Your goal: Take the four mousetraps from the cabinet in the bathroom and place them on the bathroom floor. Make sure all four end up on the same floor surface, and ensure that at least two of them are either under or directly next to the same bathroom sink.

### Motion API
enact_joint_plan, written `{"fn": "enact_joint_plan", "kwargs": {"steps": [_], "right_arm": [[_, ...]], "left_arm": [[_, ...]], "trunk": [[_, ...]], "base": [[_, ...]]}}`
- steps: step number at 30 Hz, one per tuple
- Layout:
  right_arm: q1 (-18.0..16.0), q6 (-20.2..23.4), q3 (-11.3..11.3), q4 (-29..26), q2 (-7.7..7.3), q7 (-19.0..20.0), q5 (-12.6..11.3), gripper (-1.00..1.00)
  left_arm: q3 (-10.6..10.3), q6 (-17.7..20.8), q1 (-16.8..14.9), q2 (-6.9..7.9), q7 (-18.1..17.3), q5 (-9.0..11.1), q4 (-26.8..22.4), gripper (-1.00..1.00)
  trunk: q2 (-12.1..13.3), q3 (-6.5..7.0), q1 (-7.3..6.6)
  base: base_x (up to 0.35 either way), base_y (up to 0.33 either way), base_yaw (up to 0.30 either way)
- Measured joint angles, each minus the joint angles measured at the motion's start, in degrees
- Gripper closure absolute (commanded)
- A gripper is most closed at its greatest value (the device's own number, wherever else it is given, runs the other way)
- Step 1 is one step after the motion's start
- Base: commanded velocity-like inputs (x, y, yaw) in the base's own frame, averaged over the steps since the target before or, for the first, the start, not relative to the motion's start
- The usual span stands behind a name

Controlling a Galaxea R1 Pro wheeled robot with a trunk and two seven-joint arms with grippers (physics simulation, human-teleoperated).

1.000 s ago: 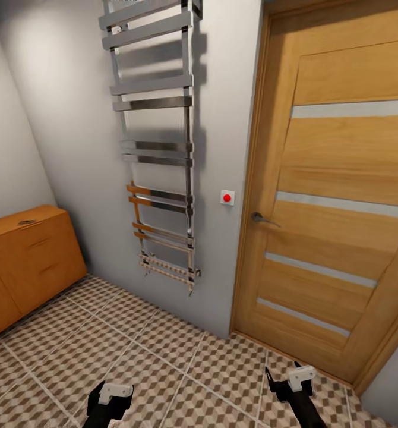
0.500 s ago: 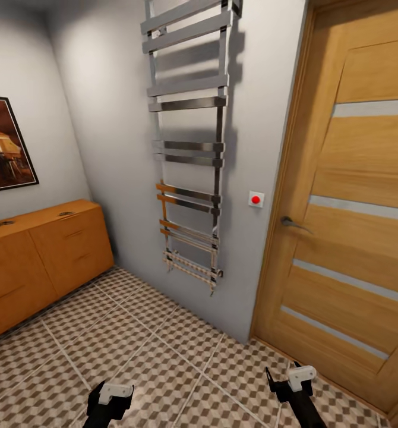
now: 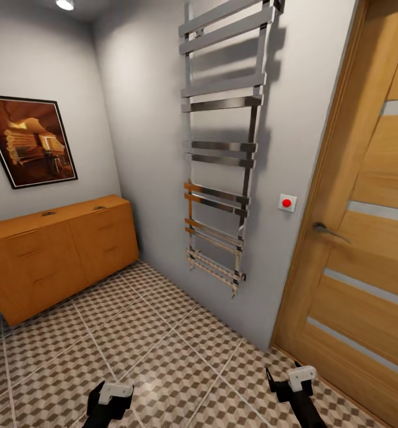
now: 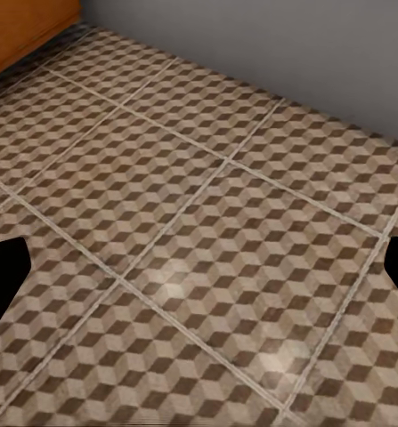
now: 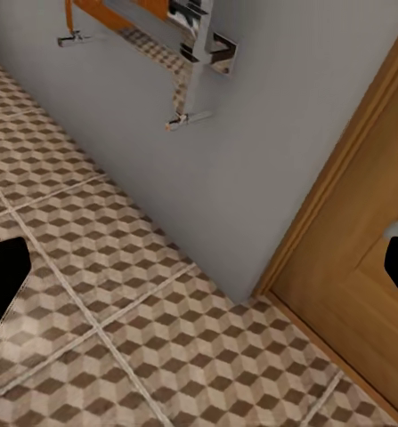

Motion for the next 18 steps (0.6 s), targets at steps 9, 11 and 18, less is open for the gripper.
{"fn": "enact_joint_plan", "kwargs": {"steps": [9, 11, 18], "right_arm": [[0.00, 0.00, 0.01, 0.00, 0.01, 0.00, 0.01, -1.00], [0.00, 0.02, 0.01, 0.00, 0.03, 0.00, 0.00, -1.00], [0.00, 0.00, 0.00, 0.00, 0.05, 0.00, 0.00, -1.00]], "left_arm": [[0.00, 0.00, 0.00, 0.00, 0.00, 0.00, 0.00, -1.00], [0.00, 0.00, 0.00, 0.00, 0.00, 0.00, 0.00, -1.00], [0.00, 0.00, 0.00, 0.00, 0.00, 0.00, 0.00, -1.00]], "trunk": [[0.00, 0.00, 0.00], [0.00, 0.00, 0.00], [0.00, 0.00, 0.00]], "base": [[0.000, 0.000, 0.286], [0.000, 0.000, 0.286], [0.000, 0.000, 0.286]]}}
